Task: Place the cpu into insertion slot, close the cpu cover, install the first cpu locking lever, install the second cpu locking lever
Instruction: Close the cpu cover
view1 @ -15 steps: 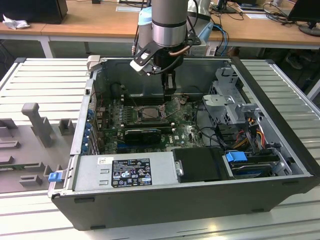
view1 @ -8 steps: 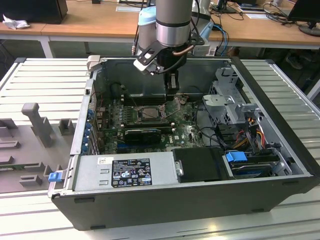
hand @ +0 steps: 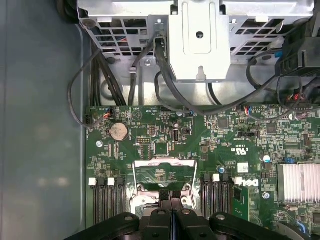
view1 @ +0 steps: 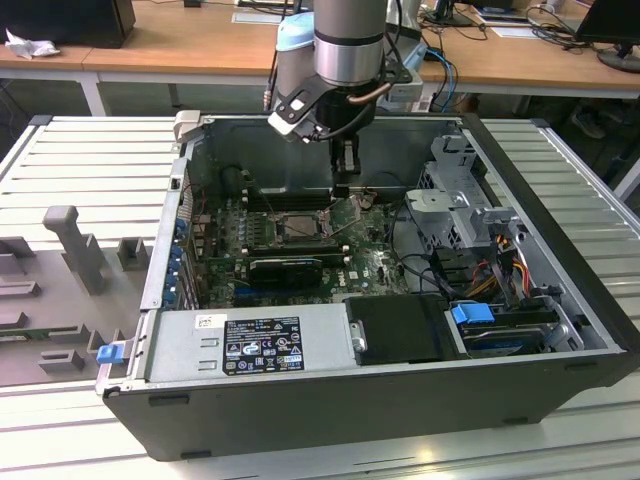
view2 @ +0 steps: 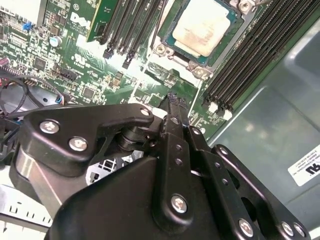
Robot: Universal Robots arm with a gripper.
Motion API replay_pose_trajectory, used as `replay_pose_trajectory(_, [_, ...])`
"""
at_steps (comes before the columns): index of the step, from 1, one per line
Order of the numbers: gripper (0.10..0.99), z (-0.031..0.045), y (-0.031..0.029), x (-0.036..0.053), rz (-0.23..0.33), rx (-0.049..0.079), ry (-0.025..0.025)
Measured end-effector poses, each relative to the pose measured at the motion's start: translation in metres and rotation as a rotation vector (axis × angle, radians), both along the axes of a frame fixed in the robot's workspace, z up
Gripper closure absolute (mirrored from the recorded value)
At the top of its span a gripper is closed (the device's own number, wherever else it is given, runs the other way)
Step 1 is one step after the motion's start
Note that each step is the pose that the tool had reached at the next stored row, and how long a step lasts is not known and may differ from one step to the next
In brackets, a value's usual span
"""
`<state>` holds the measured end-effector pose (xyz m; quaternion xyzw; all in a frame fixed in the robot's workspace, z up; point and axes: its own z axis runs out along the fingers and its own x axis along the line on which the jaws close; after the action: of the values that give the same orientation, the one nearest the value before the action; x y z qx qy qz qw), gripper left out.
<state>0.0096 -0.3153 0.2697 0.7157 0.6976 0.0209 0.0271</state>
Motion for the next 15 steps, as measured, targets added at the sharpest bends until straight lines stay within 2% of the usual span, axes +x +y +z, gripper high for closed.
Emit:
replay_pose_trajectory(4, [0.980,0.0001,0.0000,0.0051,0.000,0.000,0.0008])
replay_pose_trajectory(15, [0.980,0.0001,0.0000,0.0083,0.000,0.000,0.0009])
